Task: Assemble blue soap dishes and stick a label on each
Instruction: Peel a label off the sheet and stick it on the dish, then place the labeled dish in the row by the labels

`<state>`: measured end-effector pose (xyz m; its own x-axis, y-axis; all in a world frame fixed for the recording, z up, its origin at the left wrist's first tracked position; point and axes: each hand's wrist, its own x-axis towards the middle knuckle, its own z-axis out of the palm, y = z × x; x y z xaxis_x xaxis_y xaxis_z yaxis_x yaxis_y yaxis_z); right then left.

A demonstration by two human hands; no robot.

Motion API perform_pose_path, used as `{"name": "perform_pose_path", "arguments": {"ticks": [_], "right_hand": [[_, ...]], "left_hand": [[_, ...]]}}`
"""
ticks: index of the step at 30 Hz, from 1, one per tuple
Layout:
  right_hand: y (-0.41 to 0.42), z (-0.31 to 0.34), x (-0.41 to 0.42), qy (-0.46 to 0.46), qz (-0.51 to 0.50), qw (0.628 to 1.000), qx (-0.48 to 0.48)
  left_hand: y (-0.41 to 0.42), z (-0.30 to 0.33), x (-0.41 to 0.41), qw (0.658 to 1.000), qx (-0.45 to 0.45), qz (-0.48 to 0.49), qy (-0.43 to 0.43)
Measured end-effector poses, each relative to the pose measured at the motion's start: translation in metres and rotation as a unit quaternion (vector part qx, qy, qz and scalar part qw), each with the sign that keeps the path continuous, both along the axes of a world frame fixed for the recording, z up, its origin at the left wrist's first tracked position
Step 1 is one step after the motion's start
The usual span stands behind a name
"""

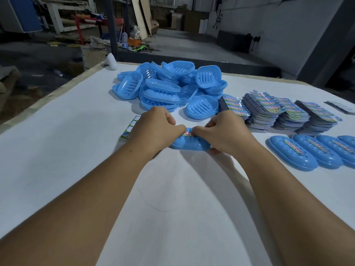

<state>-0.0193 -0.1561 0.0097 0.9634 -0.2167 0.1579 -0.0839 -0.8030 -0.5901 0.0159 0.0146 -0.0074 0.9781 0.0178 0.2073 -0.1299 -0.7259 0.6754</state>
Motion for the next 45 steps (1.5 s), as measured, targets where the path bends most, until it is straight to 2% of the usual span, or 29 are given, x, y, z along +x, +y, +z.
{"name": "perform_pose_path", "arguments": {"ticks": [4,8,11,14,17,22,26,32,40,45], "right_hand": [[-0.009,0.0,0.001,-0.054,0.035,0.998,-0.008],[-0.004,-0.005,-0.006,0.014,0.161,0.987,-0.003],[0.004,-0.009,-0.01,0.022,0.179,0.984,-0.015],[0.0,-0.002,-0.017,-0.008,0.12,0.989,-0.091],[-0.016,0.007,-0.03,-0.012,0.012,0.985,-0.169],[-0.05,0.003,-0.061,0.046,-0.131,0.973,-0.184],[-0.062,-0.003,-0.078,0.074,-0.175,0.963,-0.191],[-0.065,-0.004,-0.081,0.063,-0.193,0.963,-0.175],[-0.087,-0.006,-0.08,0.051,-0.231,0.963,-0.126],[-0.102,-0.006,-0.081,0.044,-0.257,0.959,-0.107]], "left_hand": [[0.002,0.003,0.0,0.998,-0.068,0.012,0.005],[0.006,0.011,-0.001,0.996,-0.09,0.016,-0.018],[0.01,0.014,-0.003,0.997,-0.057,0.024,-0.037],[0.016,0.013,-0.004,0.996,0.042,0.046,-0.064],[0.022,0.013,-0.006,0.986,0.136,0.058,-0.078],[0.031,0.013,-0.007,0.971,0.21,0.067,-0.093],[0.036,0.011,-0.004,0.968,0.224,0.063,-0.097],[0.045,0.001,0.002,0.963,0.234,0.082,-0.104],[0.072,-0.05,0.054,0.961,0.225,0.095,-0.131],[0.077,-0.062,0.063,0.967,0.214,0.087,-0.11]]}}
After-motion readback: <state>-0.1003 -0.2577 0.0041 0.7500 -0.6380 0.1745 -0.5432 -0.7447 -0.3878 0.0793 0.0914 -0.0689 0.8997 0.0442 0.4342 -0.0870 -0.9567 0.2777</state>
